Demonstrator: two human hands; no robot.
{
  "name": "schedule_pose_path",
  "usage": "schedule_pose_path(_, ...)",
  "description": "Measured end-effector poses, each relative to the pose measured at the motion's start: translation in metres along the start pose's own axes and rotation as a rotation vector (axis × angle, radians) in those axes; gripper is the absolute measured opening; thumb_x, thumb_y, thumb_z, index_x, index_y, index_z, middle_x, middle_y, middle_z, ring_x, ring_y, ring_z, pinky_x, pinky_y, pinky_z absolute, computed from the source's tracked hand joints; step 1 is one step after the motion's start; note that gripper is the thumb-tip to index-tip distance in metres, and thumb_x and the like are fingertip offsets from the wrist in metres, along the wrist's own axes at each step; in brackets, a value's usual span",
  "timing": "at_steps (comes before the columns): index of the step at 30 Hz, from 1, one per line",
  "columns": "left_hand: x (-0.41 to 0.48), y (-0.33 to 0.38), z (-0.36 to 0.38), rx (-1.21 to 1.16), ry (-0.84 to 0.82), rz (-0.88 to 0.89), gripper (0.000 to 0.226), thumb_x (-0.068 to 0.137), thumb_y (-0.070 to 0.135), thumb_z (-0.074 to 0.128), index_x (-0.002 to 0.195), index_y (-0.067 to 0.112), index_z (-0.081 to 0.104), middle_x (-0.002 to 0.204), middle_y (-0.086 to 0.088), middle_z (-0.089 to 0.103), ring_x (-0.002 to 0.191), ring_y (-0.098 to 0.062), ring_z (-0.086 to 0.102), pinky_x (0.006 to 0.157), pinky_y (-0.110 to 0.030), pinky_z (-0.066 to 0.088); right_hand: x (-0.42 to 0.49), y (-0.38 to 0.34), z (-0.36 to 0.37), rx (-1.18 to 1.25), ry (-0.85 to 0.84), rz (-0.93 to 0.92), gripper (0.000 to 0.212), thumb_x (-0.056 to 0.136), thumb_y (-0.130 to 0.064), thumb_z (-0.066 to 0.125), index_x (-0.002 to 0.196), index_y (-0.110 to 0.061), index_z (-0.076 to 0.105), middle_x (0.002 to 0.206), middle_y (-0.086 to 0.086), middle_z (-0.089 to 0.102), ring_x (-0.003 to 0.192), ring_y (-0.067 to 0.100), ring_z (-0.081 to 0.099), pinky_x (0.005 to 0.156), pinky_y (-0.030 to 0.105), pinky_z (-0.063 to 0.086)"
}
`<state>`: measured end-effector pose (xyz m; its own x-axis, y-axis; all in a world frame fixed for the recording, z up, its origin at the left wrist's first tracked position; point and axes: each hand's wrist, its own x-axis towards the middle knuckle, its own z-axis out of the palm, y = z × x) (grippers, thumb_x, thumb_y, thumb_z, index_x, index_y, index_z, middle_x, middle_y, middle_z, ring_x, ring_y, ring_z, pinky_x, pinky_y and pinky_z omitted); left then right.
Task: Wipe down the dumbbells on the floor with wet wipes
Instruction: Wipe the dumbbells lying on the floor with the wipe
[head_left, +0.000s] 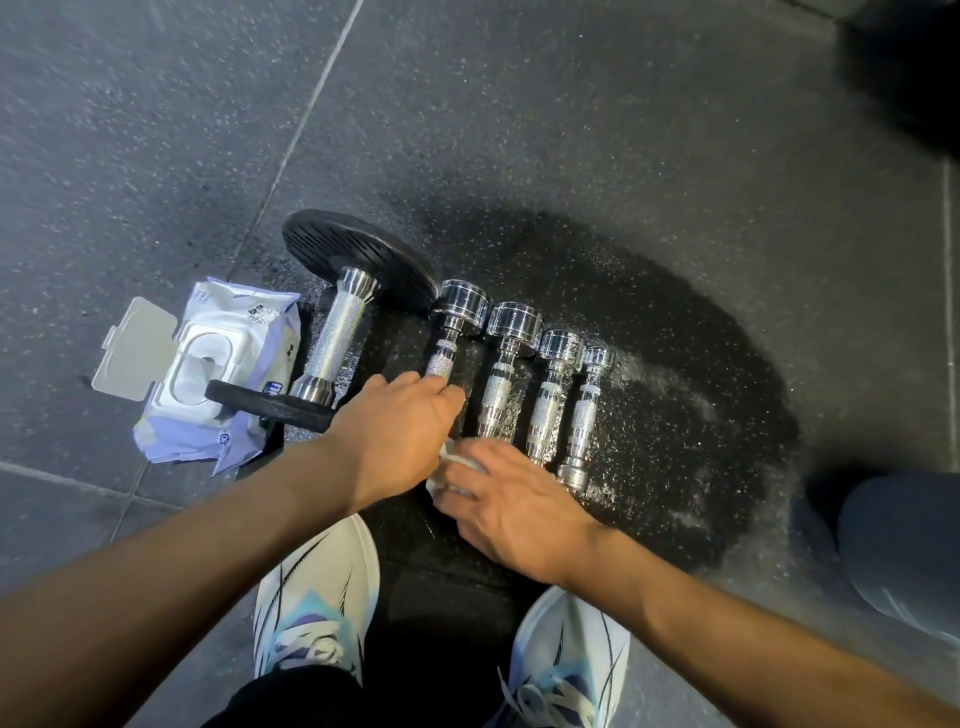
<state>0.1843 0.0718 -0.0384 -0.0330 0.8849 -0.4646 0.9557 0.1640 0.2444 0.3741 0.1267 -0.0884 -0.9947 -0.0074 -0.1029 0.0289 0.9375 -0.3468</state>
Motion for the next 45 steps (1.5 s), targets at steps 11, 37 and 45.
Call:
schedule_pose_path(11,0.005,0.0,0.002,-0.091,-0.062,-0.017,0.037,0.095,0.009,0.047,0.129,0.022,0.049,0.126,0.001,0.055,0.12,-0.023,0.05,0.097,-0.044,0.043,-0.02,-0.002,-0.004,0.165,0.148,0.446,0.03,0.1,-0.017,0.061,0.129,-0.019,0.052,0.133,0.006,0.049,0.114,0.024,0.054,0.082,0.038,0.059)
schedule_pose_path(37,0.009,-0.001,0.0,-0.015,-0.201,0.067,0.039,0.092,0.033,0.064,0.128,0.022,0.051,0.122,0.004,0.05,0.12,-0.019,0.04,0.096,-0.041,0.046,-0.004,0.027,-0.004,0.151,0.146,0.447,0.023,0.102,-0.023,0.038,0.112,-0.013,0.056,0.109,0.002,0.055,0.078,0.014,0.056,0.07,0.026,0.055)
schedule_pose_path(45,0.008,0.0,0.003,0.049,-0.189,0.085,0.046,0.095,0.047,0.061,0.13,0.021,0.047,0.127,0.001,0.048,0.123,-0.02,0.039,0.098,-0.042,0.046,0.014,0.067,-0.027,-0.051,0.251,0.527,0.012,0.095,-0.011,0.067,0.106,-0.016,0.071,0.112,0.003,0.057,0.094,0.019,0.05,0.067,0.024,0.037)
